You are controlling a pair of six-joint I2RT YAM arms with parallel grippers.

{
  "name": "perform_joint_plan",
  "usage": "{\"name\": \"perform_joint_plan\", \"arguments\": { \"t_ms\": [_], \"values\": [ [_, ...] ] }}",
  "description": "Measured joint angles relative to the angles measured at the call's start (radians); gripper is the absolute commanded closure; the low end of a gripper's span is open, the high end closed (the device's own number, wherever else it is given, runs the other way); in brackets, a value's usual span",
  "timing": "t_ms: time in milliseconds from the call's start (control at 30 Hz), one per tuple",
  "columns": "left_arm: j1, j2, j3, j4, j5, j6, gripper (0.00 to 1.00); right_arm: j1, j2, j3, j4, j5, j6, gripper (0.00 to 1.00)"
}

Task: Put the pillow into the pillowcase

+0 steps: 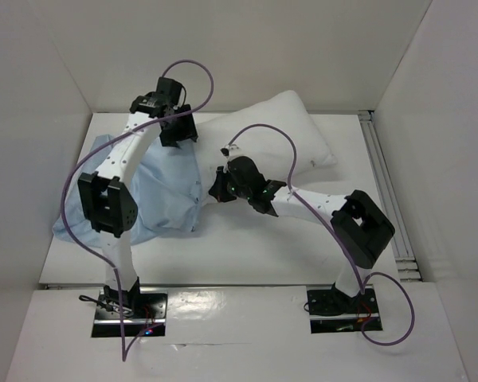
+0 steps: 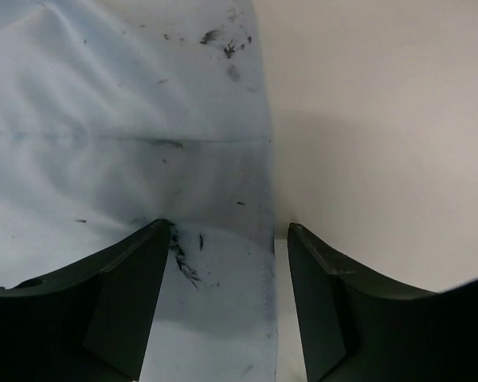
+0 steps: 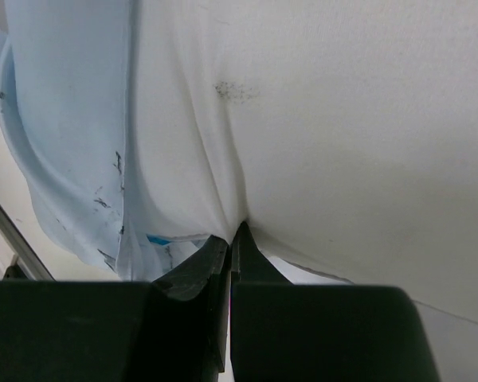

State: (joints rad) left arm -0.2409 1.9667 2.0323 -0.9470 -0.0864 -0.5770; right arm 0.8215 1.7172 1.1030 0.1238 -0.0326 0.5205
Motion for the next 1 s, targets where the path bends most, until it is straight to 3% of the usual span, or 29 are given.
{"name": "perform_joint_plan", "arguments": {
  "t_ms": [100, 267, 400, 567, 1000],
  "values": [
    [-0.001, 0.082, 0.044, -0.016, -0.016, -0.002, 0.30, 0.003, 0.000, 0.000, 0.000, 0.004, -0.010, 1.00],
    [0.000, 0.117, 0.103, -0.035, -0.036, -0.002, 0.46, 0.003, 0.000, 0.002, 0.000, 0.010, -0.016, 1.00],
    [0.000, 0.126, 0.124, -0.034, -0.040, -0.001, 0.74, 0.004, 0.000, 0.002, -0.003, 0.011, -0.021, 1.00],
    [0.006, 0.130, 0.142, -0.044, -0.040, 0.004, 1.00, 0.005, 0.000, 0.002, -0.006, 0.013, -0.021, 1.00],
    [0.010, 0.130, 0.166, -0.049, -0.020, 0.024, 1.00, 0.006, -0.008, 0.002, -0.018, 0.018, -0.033, 1.00]
  ]
}}
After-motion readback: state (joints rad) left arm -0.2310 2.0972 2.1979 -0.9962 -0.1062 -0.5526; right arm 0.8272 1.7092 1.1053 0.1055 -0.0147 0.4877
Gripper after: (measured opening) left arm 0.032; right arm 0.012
